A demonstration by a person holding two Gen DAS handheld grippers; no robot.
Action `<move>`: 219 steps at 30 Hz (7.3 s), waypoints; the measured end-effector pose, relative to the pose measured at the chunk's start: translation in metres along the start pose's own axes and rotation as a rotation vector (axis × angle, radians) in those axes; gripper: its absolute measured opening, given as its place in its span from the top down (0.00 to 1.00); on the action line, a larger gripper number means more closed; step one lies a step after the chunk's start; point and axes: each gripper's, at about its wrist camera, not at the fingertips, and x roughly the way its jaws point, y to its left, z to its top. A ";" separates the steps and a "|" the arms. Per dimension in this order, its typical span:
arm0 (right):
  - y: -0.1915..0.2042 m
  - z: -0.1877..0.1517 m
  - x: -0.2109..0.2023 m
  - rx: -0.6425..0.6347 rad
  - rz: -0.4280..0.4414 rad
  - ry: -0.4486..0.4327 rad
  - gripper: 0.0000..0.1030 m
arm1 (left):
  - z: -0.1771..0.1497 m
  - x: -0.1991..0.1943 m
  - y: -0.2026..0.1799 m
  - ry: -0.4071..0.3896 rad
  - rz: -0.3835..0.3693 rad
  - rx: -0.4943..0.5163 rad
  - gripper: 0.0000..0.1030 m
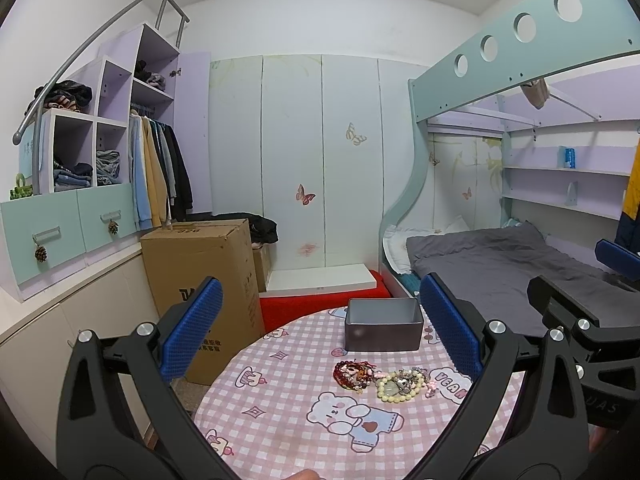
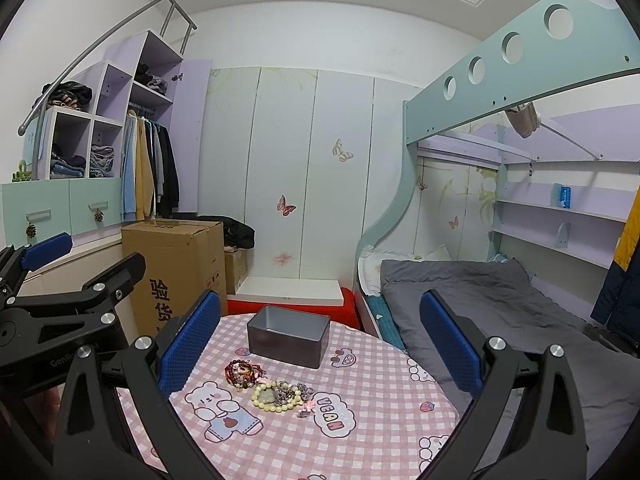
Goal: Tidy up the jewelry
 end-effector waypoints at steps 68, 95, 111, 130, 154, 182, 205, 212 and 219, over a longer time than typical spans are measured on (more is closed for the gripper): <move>-0.039 -0.098 0.157 0.104 0.075 0.491 0.09 | -0.124 0.189 -0.009 0.605 -0.219 0.055 0.27; -0.045 -0.129 0.188 0.108 0.153 0.646 0.23 | -0.159 0.225 -0.026 0.786 -0.409 -0.039 0.91; 0.014 -0.132 0.193 0.016 0.288 0.695 0.31 | -0.158 0.200 0.040 0.786 -0.316 -0.056 0.91; -0.004 -0.140 0.208 0.043 0.220 0.740 0.49 | -0.179 0.214 0.049 0.780 -0.245 -0.031 0.39; 0.030 -0.143 0.225 -0.065 0.312 0.762 0.82 | -0.178 0.211 0.055 0.749 -0.309 -0.079 0.90; -0.010 -0.034 0.159 0.105 0.412 0.498 0.99 | -0.094 0.183 0.046 0.570 -0.557 -0.190 0.91; -0.014 0.071 0.169 0.006 0.404 0.253 0.99 | 0.014 0.218 0.023 0.428 -0.656 -0.154 0.91; -0.022 0.094 0.215 -0.023 0.373 0.237 0.99 | 0.033 0.271 0.013 0.435 -0.636 -0.160 0.91; -0.027 0.078 0.260 -0.013 0.372 0.293 0.99 | 0.019 0.322 -0.003 0.495 -0.618 -0.155 0.91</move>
